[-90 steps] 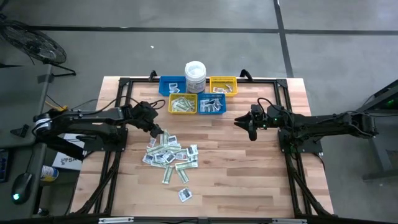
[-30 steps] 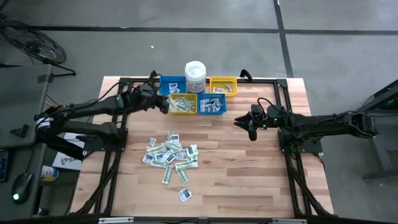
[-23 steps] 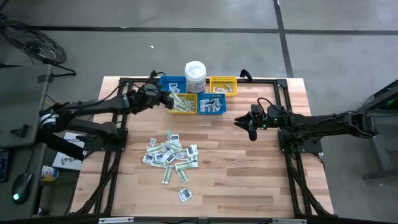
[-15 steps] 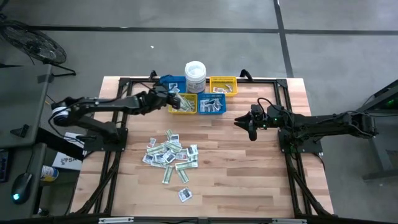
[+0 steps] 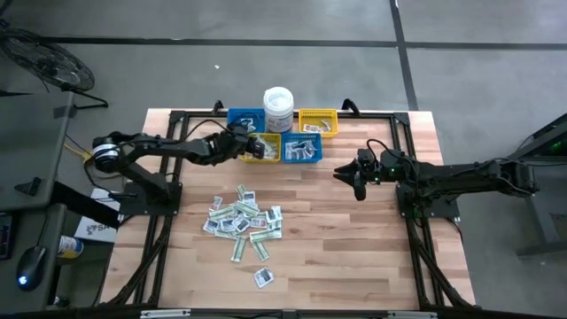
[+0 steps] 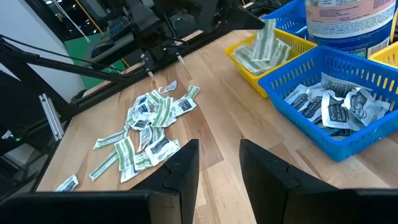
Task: Pick & Place First Aid Supplies
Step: Put the green bandage pad into the left yellow bin
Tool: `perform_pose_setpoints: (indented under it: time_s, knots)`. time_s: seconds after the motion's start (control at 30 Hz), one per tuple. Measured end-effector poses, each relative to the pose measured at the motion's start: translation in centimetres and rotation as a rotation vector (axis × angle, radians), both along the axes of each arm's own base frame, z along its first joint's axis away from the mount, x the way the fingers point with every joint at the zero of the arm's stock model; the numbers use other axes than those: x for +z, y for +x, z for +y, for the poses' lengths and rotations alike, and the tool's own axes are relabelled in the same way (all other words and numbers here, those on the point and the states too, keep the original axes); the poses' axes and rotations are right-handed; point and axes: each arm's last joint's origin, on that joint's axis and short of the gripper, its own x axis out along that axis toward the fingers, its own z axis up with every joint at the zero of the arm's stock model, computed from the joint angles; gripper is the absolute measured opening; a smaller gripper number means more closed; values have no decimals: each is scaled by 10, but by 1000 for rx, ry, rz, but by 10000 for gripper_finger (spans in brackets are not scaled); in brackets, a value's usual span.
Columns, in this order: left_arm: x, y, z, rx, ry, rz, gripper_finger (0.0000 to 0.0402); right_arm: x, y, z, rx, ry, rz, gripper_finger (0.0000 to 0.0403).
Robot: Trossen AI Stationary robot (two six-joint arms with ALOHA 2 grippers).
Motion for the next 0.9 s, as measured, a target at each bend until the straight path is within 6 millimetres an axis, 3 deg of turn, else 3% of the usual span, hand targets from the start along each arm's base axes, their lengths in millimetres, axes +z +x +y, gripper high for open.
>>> perform_pose_setpoints:
  time_s: [0.3, 0.53, 0.9]
  knots:
    - [-22, 10, 5, 61, -14, -3, 0, 0, 0, 0, 0, 0, 0, 110]
    - [-23, 11, 6, 75, 5, -8, 3, 0, 0, 0, 0, 0, 0, 110]
    - [-21, 4, 27, 37, -65, -77, 68, 0, 0, 0, 0, 0, 0, 110]
